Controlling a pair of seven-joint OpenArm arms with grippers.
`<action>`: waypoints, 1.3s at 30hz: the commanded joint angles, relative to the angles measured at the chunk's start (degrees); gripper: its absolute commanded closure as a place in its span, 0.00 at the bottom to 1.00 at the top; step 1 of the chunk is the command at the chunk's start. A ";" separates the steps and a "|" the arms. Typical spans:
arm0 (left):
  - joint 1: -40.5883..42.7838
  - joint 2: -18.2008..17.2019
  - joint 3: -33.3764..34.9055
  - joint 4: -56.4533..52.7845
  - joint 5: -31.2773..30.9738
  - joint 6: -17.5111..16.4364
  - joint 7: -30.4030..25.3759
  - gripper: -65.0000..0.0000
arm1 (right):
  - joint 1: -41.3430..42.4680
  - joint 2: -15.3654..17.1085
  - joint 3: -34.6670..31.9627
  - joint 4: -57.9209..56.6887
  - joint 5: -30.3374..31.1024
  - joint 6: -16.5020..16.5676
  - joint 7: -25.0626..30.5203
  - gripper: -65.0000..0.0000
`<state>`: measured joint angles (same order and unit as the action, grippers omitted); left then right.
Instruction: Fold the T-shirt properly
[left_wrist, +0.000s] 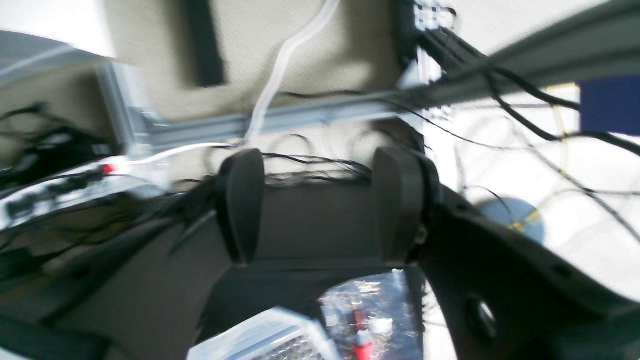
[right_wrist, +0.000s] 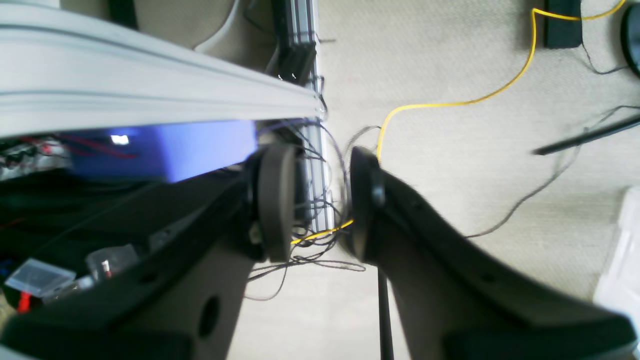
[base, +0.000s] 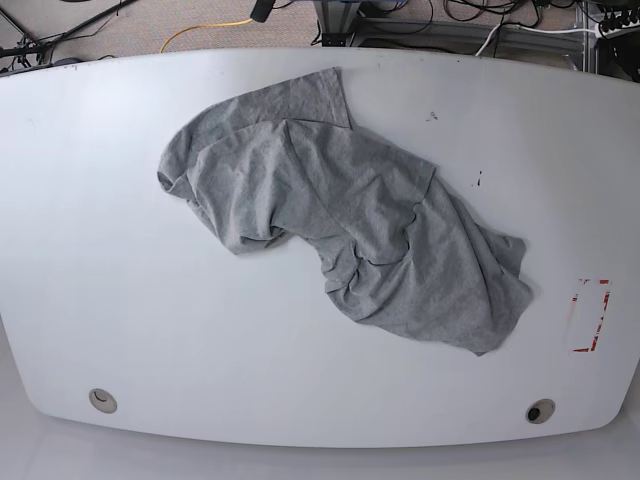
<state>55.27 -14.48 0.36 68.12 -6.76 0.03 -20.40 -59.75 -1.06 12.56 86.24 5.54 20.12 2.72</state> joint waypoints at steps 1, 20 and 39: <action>4.12 -0.42 -1.99 5.33 0.04 0.10 -0.56 0.51 | -5.35 0.22 0.15 6.38 2.68 0.41 0.66 0.72; 17.39 -0.16 -12.18 37.16 -0.05 0.10 -0.30 0.46 | -13.70 0.22 0.50 29.32 15.16 0.50 0.84 0.72; 10.71 -0.16 -11.92 38.83 -3.83 0.10 -0.21 0.23 | 7.66 3.04 0.50 29.32 15.25 0.50 -10.24 0.31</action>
<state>65.21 -14.48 -11.31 106.56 -10.39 -0.03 -19.53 -53.80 1.78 13.08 114.65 19.92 20.10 -5.89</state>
